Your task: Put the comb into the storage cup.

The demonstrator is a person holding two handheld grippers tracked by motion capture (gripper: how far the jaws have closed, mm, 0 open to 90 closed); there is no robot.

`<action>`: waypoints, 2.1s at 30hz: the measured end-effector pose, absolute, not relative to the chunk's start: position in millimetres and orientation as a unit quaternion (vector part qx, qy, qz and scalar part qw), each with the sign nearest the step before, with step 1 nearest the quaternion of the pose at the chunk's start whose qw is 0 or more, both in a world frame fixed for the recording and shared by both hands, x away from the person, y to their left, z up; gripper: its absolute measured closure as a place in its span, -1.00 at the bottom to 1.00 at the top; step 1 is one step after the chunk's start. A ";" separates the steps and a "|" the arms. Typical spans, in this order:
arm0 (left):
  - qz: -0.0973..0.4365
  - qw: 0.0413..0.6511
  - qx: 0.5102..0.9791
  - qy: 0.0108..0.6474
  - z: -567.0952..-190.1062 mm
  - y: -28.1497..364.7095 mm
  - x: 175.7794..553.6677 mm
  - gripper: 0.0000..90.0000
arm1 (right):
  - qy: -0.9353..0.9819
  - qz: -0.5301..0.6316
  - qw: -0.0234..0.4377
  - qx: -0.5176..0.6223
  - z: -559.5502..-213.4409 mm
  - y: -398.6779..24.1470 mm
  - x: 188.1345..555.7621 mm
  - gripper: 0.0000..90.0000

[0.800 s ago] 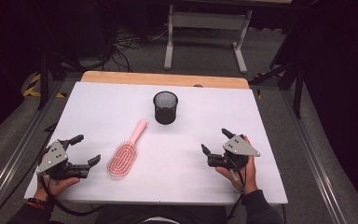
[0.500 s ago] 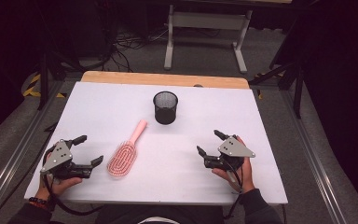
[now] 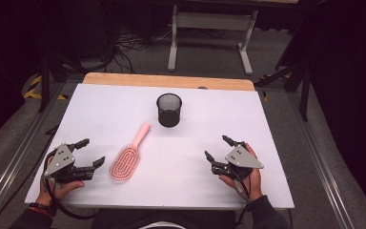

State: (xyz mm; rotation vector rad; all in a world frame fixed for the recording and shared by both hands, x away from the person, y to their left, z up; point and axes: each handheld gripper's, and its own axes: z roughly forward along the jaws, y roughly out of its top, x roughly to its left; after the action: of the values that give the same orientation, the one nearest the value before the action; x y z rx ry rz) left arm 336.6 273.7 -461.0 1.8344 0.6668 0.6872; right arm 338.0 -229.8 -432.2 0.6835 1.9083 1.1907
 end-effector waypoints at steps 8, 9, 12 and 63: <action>0.291 0.502 0.764 0.281 -456.8 272.2 342.7 -0.10 | 0.750 0.450 0.401 0.273 -429.8 -236.6 337.1 -0.57; 0.289 0.500 0.769 0.275 -455.0 272.0 342.8 0.07 | 0.745 0.454 0.401 0.278 -427.8 -240.4 337.2 -0.58; 0.288 0.498 0.773 0.266 -453.5 269.6 342.5 0.38 | 0.736 0.461 0.400 0.292 -426.7 -249.6 337.5 -0.58; 0.190 0.456 0.841 0.219 -433.2 192.8 449.6 1.00 | 0.730 0.444 0.412 0.317 -429.9 -265.6 342.7 -0.39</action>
State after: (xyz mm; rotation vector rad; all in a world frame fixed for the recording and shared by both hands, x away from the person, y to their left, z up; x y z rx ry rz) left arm 449.6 192.8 -433.2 2.0737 0.5395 0.4692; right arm 342.7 -265.6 -429.9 0.7975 1.8359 1.1157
